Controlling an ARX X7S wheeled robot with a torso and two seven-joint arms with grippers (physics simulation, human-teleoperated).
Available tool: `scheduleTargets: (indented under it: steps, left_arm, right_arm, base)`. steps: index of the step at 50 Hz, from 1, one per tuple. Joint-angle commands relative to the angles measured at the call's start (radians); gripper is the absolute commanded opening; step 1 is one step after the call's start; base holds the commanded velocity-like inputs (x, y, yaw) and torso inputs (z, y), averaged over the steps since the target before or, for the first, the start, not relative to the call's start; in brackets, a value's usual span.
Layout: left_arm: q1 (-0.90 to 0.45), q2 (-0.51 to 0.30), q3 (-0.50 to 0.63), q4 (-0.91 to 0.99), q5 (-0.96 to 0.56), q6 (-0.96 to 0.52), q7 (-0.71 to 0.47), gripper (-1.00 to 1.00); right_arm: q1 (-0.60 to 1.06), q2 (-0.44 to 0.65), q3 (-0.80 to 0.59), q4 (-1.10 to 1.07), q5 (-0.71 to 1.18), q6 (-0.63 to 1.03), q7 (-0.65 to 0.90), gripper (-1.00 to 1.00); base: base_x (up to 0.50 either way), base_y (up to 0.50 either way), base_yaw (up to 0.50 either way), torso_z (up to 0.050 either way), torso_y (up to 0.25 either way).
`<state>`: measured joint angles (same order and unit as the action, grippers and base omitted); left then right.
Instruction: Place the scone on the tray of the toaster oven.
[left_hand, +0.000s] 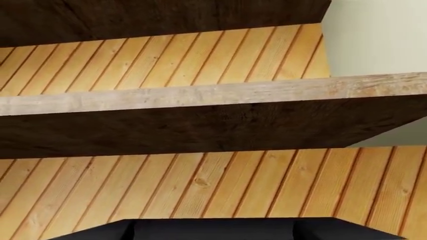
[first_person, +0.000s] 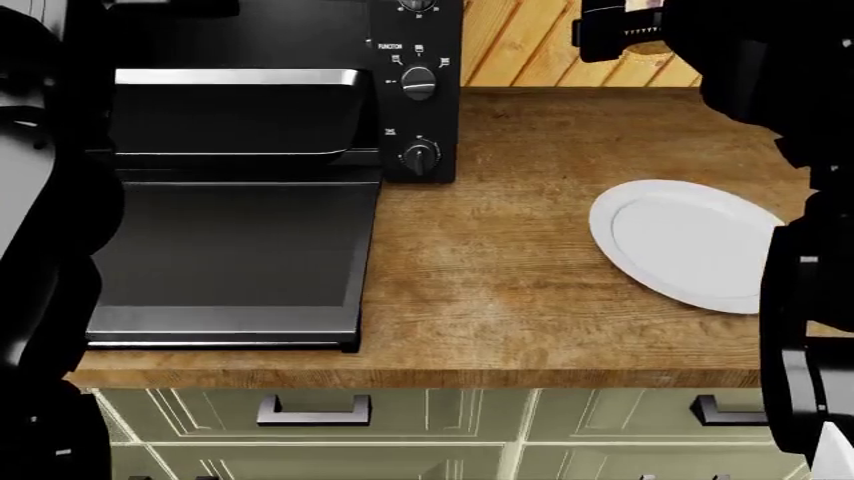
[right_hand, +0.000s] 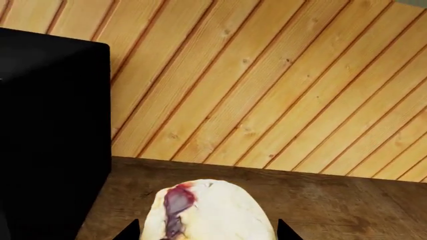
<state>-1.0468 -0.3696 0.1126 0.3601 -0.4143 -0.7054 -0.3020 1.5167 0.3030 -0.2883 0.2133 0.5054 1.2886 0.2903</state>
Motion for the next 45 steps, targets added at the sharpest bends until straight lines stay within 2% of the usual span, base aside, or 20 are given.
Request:
scheduleTargets:
  steps: [1,45]
  left_arm:
    - [0.001,0.000,0.002,-0.002,-0.003,0.003,-0.001,1.00]
    - [0.002,-0.004,0.005,0.000,-0.016,0.006,-0.012,1.00]
  right_arm:
    - [0.010,0.000,-0.008,0.006,-0.013,-0.007,-0.017,-1.00]
    - [0.018,0.001,-0.013,0.011,0.002,-0.014,-0.013,-1.00]
  base:
    - [0.00,0.18,0.00,0.000,0.000]
    - [0.00,0.17,0.00,0.000,0.000]
